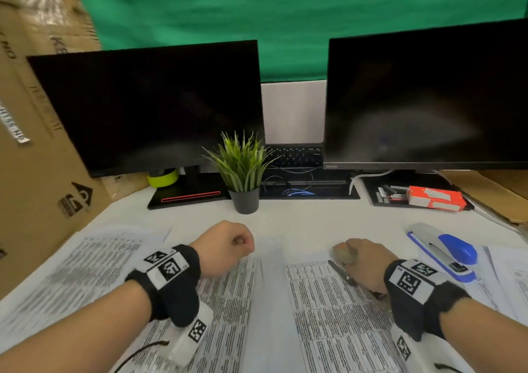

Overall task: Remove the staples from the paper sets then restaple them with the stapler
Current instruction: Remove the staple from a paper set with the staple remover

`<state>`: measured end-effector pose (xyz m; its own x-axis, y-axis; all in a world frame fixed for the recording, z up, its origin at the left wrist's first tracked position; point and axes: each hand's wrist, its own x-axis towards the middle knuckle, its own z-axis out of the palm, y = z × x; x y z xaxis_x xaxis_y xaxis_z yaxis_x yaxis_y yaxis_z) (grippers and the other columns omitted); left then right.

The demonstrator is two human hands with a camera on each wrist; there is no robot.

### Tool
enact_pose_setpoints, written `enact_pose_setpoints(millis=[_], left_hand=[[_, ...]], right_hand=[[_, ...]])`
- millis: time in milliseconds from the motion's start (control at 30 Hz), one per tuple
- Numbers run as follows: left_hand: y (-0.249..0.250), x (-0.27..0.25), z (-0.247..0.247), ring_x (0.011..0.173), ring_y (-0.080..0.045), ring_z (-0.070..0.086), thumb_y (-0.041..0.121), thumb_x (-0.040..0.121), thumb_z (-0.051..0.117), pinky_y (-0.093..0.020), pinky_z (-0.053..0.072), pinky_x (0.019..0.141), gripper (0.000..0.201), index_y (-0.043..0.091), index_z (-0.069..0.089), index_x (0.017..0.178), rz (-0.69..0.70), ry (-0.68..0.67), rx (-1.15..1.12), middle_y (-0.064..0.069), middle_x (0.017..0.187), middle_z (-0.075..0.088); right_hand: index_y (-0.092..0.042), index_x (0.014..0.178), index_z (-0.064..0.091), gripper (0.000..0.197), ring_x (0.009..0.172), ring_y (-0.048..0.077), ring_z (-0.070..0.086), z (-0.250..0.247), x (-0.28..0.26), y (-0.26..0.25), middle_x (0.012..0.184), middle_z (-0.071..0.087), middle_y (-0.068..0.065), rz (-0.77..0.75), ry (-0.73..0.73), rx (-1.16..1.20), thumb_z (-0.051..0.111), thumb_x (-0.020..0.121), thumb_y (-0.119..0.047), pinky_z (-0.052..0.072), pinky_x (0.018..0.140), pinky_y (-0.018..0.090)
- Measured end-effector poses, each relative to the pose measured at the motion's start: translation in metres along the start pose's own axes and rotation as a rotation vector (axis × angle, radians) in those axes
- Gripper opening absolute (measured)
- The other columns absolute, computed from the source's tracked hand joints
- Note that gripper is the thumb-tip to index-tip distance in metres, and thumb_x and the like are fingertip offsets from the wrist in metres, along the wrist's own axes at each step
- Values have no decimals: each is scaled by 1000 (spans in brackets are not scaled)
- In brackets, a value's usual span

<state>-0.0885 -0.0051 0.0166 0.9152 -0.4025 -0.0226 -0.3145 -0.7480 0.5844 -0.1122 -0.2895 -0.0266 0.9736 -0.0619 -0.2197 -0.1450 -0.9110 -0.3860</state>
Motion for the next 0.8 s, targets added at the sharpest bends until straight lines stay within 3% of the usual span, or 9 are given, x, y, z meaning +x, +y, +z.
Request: enact_pose_setpoints(millis=[133,233,300,400,500,633,700,800], left_hand=[[-46,-83,-47,49,4,50,11,88,67,-11,42,54,17,20,69,74,-212,39,-21,11,59,60],[-85,-164,-73,50,-5,52,7,83,67,-20,45,54,19,20,70,69,-445,-144,20,5,60,63],[-115,-220,-76,51,-10,53,8,77,66,-22,45,52,18,19,71,64,-624,-195,90,2,60,64],[-155,-278,-67,42,-12,52,-1,75,58,-19,42,44,25,15,68,59,-843,-68,167,1,53,64],[-182,-300,-63,44,-17,58,-9,75,57,-22,47,42,26,14,64,63,-966,-41,266,0,55,62],[-181,-283,-75,35,-9,53,-6,79,57,-19,44,39,18,0,72,85,-987,-39,338,2,48,62],[-161,-259,-88,52,-15,62,2,82,52,-23,52,50,20,6,72,82,-904,54,419,-3,67,71],[-114,-209,-98,73,-21,60,4,86,48,-27,48,63,19,11,65,80,-647,152,460,-4,79,66]], right_hand=[[-20,106,58,17,94,25,60,13,-7,-51,102,63,3,-183,43,94,53,91,-25,48,82,30],[-24,98,58,10,87,23,59,32,-16,-95,97,64,2,-270,10,193,57,88,-26,46,76,29],[-24,103,59,15,89,23,58,46,-22,-116,101,64,4,-293,-26,236,59,89,-24,43,76,28],[-21,119,59,30,86,21,58,58,-32,-130,104,64,4,-286,-64,271,62,89,-24,41,71,26],[-21,115,60,24,78,17,57,54,-38,-128,94,63,3,-277,-33,278,60,91,-26,40,59,23],[-24,107,62,18,74,20,59,37,-41,-108,85,64,1,-239,33,302,63,89,-22,42,56,24],[-23,106,63,20,73,21,61,26,-42,-90,83,66,1,-190,78,323,67,86,-20,45,58,27],[-20,106,61,20,73,23,62,8,-46,-59,85,67,6,-106,128,328,66,87,-19,46,59,27]])
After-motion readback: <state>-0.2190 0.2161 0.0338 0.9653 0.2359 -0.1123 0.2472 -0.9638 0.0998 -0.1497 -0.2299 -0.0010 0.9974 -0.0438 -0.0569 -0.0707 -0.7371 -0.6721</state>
